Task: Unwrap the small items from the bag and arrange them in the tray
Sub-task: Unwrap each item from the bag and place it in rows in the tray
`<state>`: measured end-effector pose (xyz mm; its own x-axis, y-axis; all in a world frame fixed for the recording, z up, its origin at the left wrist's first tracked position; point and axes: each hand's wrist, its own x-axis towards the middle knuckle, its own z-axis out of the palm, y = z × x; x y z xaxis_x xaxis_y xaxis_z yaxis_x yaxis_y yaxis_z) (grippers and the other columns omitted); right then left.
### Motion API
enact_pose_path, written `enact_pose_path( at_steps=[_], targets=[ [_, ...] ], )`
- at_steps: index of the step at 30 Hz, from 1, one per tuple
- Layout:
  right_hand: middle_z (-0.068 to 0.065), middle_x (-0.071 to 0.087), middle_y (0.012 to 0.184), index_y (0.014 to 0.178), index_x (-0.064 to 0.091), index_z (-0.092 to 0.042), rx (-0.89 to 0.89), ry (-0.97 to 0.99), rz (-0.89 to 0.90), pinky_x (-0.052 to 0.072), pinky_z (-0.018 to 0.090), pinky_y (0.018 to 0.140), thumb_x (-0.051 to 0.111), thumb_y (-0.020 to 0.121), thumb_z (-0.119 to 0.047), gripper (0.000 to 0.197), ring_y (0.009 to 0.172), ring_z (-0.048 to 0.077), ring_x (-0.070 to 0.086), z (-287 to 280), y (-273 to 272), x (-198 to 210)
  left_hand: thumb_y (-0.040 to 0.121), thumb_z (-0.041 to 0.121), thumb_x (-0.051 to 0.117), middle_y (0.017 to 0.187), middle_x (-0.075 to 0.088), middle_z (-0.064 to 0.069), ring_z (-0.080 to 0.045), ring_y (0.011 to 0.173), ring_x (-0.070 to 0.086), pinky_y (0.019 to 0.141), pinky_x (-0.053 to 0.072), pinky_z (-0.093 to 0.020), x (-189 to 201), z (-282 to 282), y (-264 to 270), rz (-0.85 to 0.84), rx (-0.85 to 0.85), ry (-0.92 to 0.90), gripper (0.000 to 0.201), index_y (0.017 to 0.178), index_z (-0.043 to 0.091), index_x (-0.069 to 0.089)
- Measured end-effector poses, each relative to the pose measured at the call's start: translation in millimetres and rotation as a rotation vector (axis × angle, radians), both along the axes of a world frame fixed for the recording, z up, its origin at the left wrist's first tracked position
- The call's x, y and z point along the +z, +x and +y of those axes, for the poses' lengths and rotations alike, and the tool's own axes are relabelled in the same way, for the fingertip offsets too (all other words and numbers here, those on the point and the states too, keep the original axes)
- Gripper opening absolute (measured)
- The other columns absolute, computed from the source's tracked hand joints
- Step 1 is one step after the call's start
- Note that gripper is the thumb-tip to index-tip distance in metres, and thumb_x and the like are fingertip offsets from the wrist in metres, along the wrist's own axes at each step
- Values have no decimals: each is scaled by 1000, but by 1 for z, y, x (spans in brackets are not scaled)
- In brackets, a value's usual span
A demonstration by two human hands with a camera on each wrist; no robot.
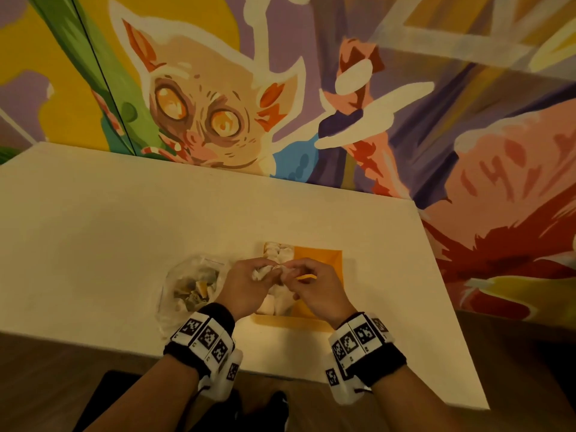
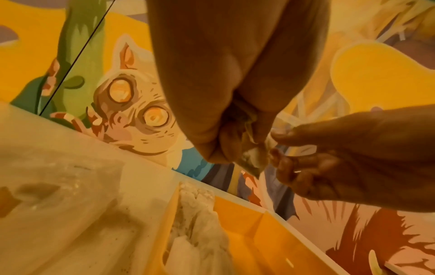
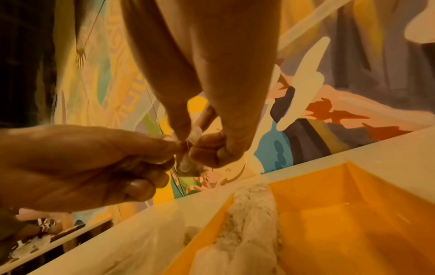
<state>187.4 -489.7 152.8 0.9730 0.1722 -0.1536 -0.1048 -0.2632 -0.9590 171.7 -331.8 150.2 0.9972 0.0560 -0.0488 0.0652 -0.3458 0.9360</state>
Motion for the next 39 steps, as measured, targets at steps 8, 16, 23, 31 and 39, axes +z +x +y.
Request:
enact_pose_path(
  at_steps=[8,16,23,31,39],
  targets=[
    [5,71,87,86,69,-17,-193,-401,-22,59,35,72,66,89,-13,5,78,24,68,-15,66,-21,91,31,63,111,67,-7,-20,96,58,77,39,-24,-45,11,19,241,166,311,23,109,17,64],
    [5,66,112,101,69,-15,-150,-684,242,43,19,65,61,88,-16,16,87,21,63,-5,111,-43,95,34,55,107,69,-9,-22,87,64,77,50,-28,-72,16,24,367,87,436,27,108,14,69],
    [8,68,91,100,69,-6,-197,-664,380,27,14,34,70,83,-33,32,60,16,53,9,118,-49,94,35,59,115,67,-6,-22,106,61,87,46,-26,-73,21,24,360,89,414,26,108,17,71],
    [8,59,117,126,59,-7,-173,-536,423,29,7,45,54,97,-14,31,90,12,42,16,87,-1,93,30,60,119,66,-7,-22,109,60,88,44,-25,-73,21,24,346,96,384,25,110,14,71],
    [16,54,133,133,50,2,-189,-447,540,37,15,59,33,104,-12,36,113,24,54,22,113,-38,94,30,59,119,66,-6,-21,110,59,89,44,-24,-74,21,24,359,100,374,26,112,15,70]
  ],
)
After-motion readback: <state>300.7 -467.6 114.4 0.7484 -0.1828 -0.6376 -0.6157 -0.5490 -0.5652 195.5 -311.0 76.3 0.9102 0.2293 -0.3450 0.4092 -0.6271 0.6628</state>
